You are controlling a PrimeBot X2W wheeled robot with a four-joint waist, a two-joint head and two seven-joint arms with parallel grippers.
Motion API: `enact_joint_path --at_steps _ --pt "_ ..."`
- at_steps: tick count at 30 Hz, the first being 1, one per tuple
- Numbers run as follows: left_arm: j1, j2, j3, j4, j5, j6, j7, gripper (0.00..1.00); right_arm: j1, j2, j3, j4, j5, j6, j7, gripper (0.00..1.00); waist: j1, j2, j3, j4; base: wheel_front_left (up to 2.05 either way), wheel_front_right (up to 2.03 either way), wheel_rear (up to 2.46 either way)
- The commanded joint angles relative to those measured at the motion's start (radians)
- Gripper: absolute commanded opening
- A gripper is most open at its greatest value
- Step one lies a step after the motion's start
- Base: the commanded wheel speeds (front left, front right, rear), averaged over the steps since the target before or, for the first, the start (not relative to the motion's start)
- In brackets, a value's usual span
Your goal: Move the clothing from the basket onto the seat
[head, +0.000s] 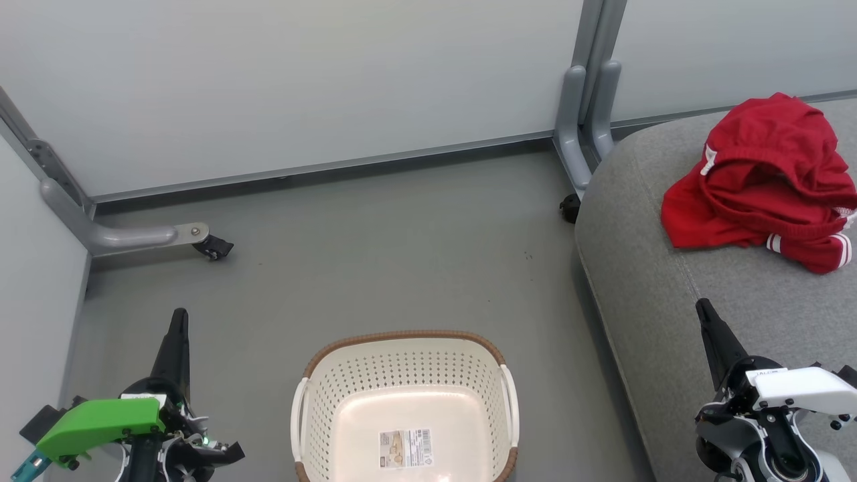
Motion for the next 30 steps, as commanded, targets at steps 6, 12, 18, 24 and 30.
enact_joint_path --at_steps 6,12,18,24,30 --pt "-0.01 0.006 0.003 -0.002 -0.003 -0.006 0.004 0.0 -0.009 -0.003 -0.004 0.003 0.002 0.0 0.002 0.0 0.0 0.0 0.0 0.0 0.0 0.0 0.0" --pt "-0.01 0.006 0.003 -0.002 -0.003 -0.006 0.004 0.0 -0.009 -0.001 -0.005 0.003 0.001 0.0 0.003 0.0 0.0 0.0 0.0 0.0 0.0 0.0 0.0" --pt "-0.01 0.006 0.003 -0.002 -0.003 -0.006 0.004 0.0 -0.009 -0.001 -0.006 0.003 -0.001 0.0 0.005 0.0 0.0 0.0 0.0 0.0 0.0 0.0 0.0" --pt "-0.01 0.006 0.003 -0.003 -0.003 -0.006 0.003 0.0 -0.009 0.0 -0.007 0.003 -0.001 0.0 0.005 0.0 0.0 0.0 0.0 0.0 0.0 0.0 0.0" --pt "-0.01 0.006 0.003 -0.003 -0.003 -0.006 0.003 0.0 -0.009 0.0 -0.008 0.003 -0.002 0.0 0.006 0.0 0.0 0.0 0.0 0.0 0.0 0.0 0.0"
